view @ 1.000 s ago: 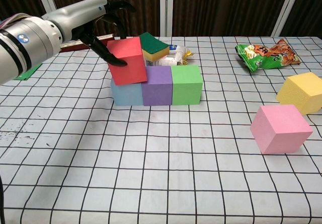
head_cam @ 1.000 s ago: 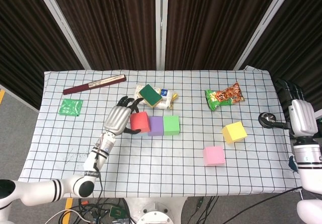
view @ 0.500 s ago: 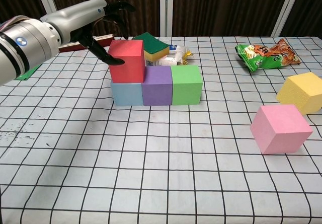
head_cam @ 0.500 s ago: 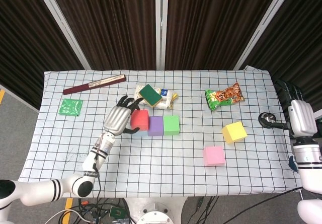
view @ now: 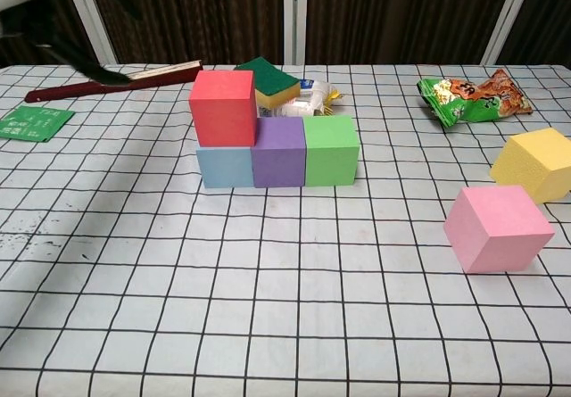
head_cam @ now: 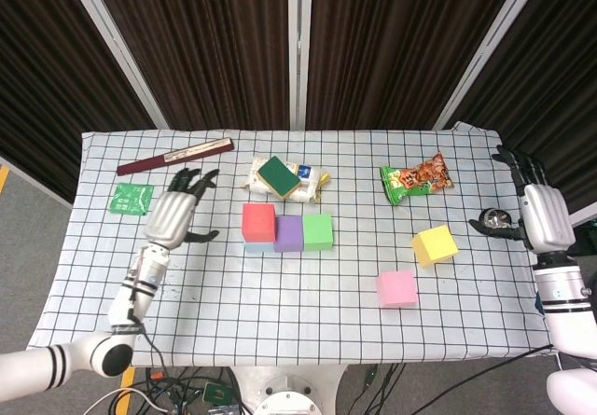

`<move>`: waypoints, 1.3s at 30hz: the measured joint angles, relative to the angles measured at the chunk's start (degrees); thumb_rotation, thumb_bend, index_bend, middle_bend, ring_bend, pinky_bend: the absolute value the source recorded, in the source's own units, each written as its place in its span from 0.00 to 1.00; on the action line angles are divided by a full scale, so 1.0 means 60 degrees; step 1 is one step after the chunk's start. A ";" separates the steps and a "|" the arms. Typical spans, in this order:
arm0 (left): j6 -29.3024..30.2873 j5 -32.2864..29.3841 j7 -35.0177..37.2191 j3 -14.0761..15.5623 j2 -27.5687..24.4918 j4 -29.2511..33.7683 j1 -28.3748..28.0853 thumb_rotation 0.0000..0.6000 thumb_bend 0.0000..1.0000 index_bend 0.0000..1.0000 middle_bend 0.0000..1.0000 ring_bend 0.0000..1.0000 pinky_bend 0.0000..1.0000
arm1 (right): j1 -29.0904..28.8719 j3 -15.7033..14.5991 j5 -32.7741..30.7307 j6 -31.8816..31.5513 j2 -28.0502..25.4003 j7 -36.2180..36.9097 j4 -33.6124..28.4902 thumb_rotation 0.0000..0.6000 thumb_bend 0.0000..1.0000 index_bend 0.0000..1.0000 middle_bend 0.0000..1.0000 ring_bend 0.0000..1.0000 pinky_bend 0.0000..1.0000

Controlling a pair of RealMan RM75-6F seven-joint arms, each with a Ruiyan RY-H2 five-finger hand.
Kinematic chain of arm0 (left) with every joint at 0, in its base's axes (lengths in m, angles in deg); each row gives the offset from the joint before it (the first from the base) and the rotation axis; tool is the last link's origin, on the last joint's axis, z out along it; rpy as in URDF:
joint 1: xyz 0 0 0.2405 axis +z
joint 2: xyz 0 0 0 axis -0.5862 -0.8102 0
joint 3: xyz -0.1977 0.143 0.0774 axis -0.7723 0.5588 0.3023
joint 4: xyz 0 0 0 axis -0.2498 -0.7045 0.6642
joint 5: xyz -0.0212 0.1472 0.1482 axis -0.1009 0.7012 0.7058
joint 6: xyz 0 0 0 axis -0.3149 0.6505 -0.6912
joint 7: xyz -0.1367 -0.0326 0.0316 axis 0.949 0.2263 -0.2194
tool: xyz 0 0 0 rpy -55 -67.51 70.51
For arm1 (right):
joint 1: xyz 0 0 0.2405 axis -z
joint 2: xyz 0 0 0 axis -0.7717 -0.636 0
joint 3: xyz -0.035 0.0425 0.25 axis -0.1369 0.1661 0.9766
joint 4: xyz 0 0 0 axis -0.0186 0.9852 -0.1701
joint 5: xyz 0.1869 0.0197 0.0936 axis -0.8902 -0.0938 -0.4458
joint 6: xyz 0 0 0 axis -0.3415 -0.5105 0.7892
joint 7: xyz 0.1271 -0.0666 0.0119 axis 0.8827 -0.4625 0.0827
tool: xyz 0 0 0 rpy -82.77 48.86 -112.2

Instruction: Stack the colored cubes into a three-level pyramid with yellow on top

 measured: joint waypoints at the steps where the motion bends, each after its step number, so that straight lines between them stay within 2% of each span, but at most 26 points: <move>1: 0.0092 0.0100 0.0199 0.0099 -0.0192 0.0005 0.0215 1.00 0.05 0.08 0.20 0.04 0.06 | -0.0057 0.0000 0.0040 0.0054 -0.0015 -0.0084 -0.0088 1.00 0.00 0.00 0.16 0.00 0.00; 5: 0.0520 0.0840 0.1606 0.0582 -0.0613 -0.0291 0.0887 1.00 0.00 0.14 0.19 0.04 0.07 | -0.0468 0.0012 0.0165 0.0519 -0.0055 -0.0582 -0.0565 1.00 0.00 0.00 0.15 0.00 0.00; 12: 0.1827 0.2364 0.4862 0.1708 -0.0922 -0.2399 0.2582 1.00 0.00 0.14 0.19 0.04 0.07 | -0.1595 0.0148 -0.0108 0.1584 0.0182 -0.2075 -0.1248 1.00 0.00 0.00 0.13 0.00 0.00; 15: 0.2329 0.2666 0.5425 0.2119 -0.1074 -0.2867 0.3330 1.00 0.00 0.14 0.19 0.04 0.07 | -0.2289 0.0235 -0.0660 0.2120 0.0528 -0.2970 -0.1405 1.00 0.00 0.00 0.13 0.00 0.00; 19: 0.2725 0.2750 0.5735 0.2321 -0.1273 -0.2820 0.3909 1.00 0.00 0.14 0.19 0.04 0.07 | -0.3272 0.0280 -0.1755 0.2768 0.1174 -0.4214 -0.1412 1.00 0.00 0.00 0.10 0.00 0.00; 26: 0.2897 0.2916 0.5721 0.2365 -0.1381 -0.2097 0.4205 1.00 0.00 0.14 0.18 0.04 0.07 | -0.5413 0.0206 -0.4724 0.3348 0.2887 -0.6463 -0.0813 1.00 0.00 0.00 0.08 0.00 0.00; 32: 0.2929 0.3050 0.4633 0.2181 -0.1033 -0.2142 0.4198 1.00 0.00 0.14 0.19 0.04 0.06 | -0.7197 0.0092 -0.6927 0.2860 0.4605 -0.8284 -0.0137 1.00 0.00 0.00 0.08 0.00 0.00; 39: 0.2957 0.3080 0.3723 0.1895 -0.0933 -0.1604 0.4151 1.00 0.00 0.14 0.19 0.04 0.06 | -0.7977 0.0054 -0.7909 0.2114 0.5301 -0.9082 0.0374 1.00 0.00 0.00 0.08 0.00 0.00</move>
